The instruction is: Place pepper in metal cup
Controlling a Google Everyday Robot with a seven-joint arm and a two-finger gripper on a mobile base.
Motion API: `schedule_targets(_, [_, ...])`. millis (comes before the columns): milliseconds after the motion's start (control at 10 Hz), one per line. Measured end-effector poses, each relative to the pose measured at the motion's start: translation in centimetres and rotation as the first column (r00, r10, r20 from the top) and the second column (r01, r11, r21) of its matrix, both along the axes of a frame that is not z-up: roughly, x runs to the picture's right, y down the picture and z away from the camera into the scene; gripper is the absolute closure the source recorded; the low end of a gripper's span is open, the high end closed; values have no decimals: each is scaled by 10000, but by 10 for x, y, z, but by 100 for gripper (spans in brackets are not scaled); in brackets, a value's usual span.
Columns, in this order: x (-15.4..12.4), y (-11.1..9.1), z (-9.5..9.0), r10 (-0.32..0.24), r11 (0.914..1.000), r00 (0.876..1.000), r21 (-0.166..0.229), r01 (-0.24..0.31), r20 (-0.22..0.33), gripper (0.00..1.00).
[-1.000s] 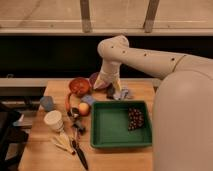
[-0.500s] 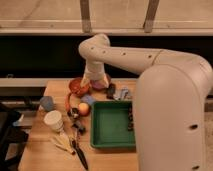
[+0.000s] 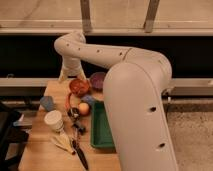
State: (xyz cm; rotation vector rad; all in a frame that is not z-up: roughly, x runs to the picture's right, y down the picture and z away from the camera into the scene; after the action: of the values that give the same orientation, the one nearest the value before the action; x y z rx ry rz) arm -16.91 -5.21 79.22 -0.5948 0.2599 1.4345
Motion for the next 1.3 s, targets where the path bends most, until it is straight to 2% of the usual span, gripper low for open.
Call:
schedule_targets(600, [-1, 2, 3, -74, 10000, 9999, 42, 74, 91, 20])
schedule_targets(900, [-55, 19, 1, -406, 9991, 9957, -89, 415, 832, 20])
schedule_targets(1100, [-77, 32, 0, -697, 9967, 9927, -353, 735, 989, 20])
schedule_targets(1300, [-84, 44, 3, -838, 9933, 9920, -718, 907, 945, 20])
